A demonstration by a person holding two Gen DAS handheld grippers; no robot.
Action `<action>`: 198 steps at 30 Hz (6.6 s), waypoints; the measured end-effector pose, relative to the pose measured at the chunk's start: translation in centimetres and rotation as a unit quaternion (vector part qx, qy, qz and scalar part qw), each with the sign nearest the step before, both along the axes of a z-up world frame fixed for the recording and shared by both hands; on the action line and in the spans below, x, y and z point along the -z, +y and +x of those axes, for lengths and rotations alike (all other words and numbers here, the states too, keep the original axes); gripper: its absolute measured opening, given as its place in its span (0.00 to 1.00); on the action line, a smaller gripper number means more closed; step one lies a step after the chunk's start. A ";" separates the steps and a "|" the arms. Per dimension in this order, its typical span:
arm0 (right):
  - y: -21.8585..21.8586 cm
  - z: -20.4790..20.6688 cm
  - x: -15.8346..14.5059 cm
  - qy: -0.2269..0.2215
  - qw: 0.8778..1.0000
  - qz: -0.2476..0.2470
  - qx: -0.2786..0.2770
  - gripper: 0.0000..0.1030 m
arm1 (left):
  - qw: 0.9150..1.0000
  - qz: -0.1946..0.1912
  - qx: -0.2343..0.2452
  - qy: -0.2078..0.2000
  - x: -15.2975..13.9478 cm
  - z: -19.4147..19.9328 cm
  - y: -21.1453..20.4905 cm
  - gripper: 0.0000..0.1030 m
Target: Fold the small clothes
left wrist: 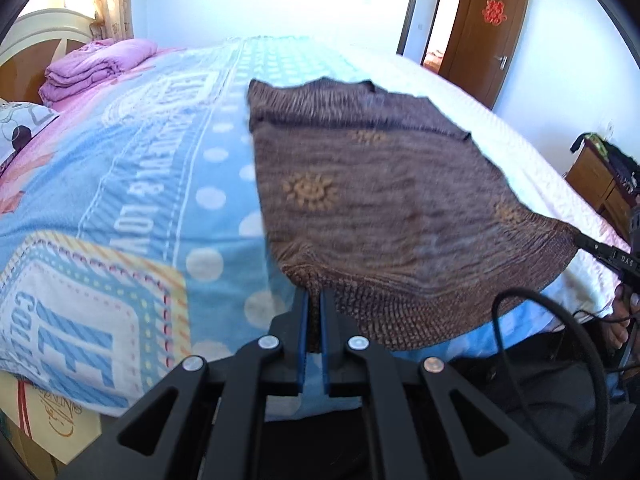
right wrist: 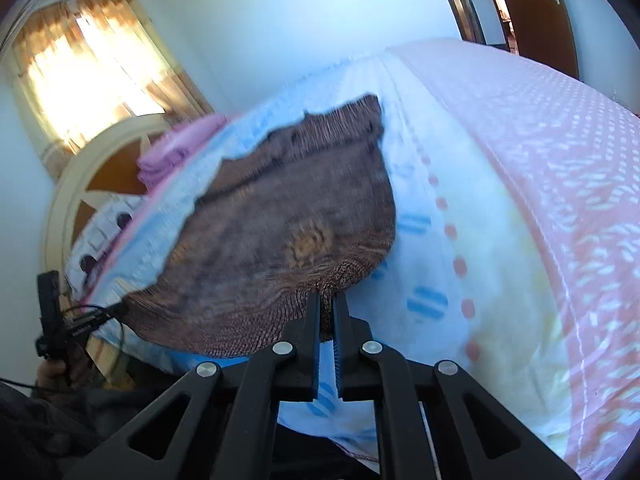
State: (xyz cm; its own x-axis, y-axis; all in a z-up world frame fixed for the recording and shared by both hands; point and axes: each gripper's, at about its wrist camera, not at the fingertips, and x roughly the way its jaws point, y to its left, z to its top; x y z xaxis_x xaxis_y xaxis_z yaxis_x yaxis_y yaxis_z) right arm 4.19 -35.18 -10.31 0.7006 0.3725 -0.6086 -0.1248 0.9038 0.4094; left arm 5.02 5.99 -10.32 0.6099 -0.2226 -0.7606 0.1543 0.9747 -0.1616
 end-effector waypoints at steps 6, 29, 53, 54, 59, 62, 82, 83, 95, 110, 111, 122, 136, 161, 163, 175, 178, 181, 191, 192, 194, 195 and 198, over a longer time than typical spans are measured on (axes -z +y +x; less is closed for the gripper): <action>-0.1 0.9 -2.5 -0.029 1.000 0.005 0.004 0.04 | 0.999 -0.026 -0.007 -0.036 -2.8 1.2 0.9 0.05; -0.4 10.5 -9.8 -0.103 0.994 0.027 0.010 0.04 | 0.989 -0.069 -0.050 -0.119 -8.6 11.2 3.0 0.01; -0.9 10.6 -7.5 -0.079 0.997 0.018 0.007 0.04 | 0.995 -0.057 0.018 0.086 2.3 8.7 -1.7 0.51; -0.9 10.5 -7.4 -0.078 0.997 0.018 0.006 0.04 | 0.995 -0.054 0.017 0.081 2.2 8.5 -1.8 0.51; -0.9 10.6 -6.7 -0.070 0.997 0.020 0.003 0.04 | 0.995 -0.053 0.020 0.078 2.8 8.8 -2.0 0.43; -0.7 10.7 -6.4 -0.066 0.998 0.021 0.002 0.04 | 0.996 -0.038 0.019 0.084 3.6 9.1 -2.7 0.39; -0.6 11.9 -7.4 -0.083 0.996 0.021 0.008 0.04 | 0.996 -0.079 -0.007 -0.048 -5.3 9.6 1.7 0.04; -0.6 12.2 -7.6 -0.085 0.996 0.022 0.008 0.04 | 0.995 -0.086 -0.009 -0.050 -5.6 10.0 1.8 0.04; 1.0 20.1 -12.1 -0.112 0.994 0.005 -0.007 0.04 | 0.990 -0.111 -0.031 -0.082 -9.6 18.5 3.1 0.04; -1.0 36.8 -4.0 0.005 0.999 -0.023 0.048 0.04 | 0.998 -0.010 -0.055 -0.023 -2.4 34.2 1.4 0.04; -1.0 37.9 -2.8 0.018 0.998 -0.030 0.044 0.04 | 0.998 0.002 -0.054 -0.007 -0.9 35.2 1.3 0.05; 1.0 36.9 -1.0 -0.003 0.983 -0.182 -0.018 0.41 | 0.996 0.079 -0.030 -0.021 0.8 30.4 1.4 0.31; -0.4 36.9 0.9 0.009 0.985 -0.170 0.015 0.42 | 0.960 0.261 0.084 -0.061 2.9 31.3 -2.8 0.79; -2.4 39.5 -0.3 0.006 0.993 -0.114 0.009 0.45 | 0.996 0.092 0.019 0.000 2.6 37.1 -0.9 0.45; -1.2 40.6 0.0 0.016 0.992 -0.123 -0.013 0.45 | 0.996 0.081 0.026 0.001 2.6 37.2 -1.2 0.34; 3.9 41.5 0.1 -0.003 0.970 -0.240 -0.036 0.04 | 0.997 0.065 0.011 -0.028 1.4 35.7 -0.9 0.09; 3.8 41.0 -2.0 -0.030 0.971 -0.238 -0.024 0.03 | 0.998 0.042 -0.003 -0.040 0.6 35.4 0.3 0.09; 3.6 41.1 -3.5 -0.048 0.971 -0.233 -0.006 0.03 | 0.999 0.024 -0.015 -0.042 0.2 35.4 1.1 0.09; 2.9 44.3 0.0 0.006 0.973 -0.230 0.030 0.03 | 0.997 0.043 -0.061 -0.027 2.4 37.8 1.6 0.10; 2.8 44.9 1.2 0.028 0.972 -0.233 0.027 0.03 | 0.996 0.060 -0.061 -0.019 3.2 38.1 1.2 0.11; 2.3 44.9 2.2 0.032 0.970 -0.239 0.043 0.04 | 0.995 0.080 -0.062 -0.016 3.6 38.2 0.7 0.16; 2.1 44.8 2.2 0.032 0.970 -0.235 0.049 0.13 | 0.994 0.087 -0.067 -0.022 3.2 38.1 0.6 0.21; 1.5 43.7 1.4 0.025 0.973 -0.221 0.058 0.32 | 0.993 0.088 -0.076 -0.030 2.1 37.1 1.1 0.37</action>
State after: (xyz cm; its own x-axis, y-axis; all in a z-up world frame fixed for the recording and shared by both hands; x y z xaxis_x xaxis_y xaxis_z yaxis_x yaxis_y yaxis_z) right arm 47.85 -33.64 -11.68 0.6877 -0.0140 -0.7258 -0.0012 0.9998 -0.0204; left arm 42.15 7.09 -12.45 0.6717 0.0081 -0.7408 0.0078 0.9998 0.0181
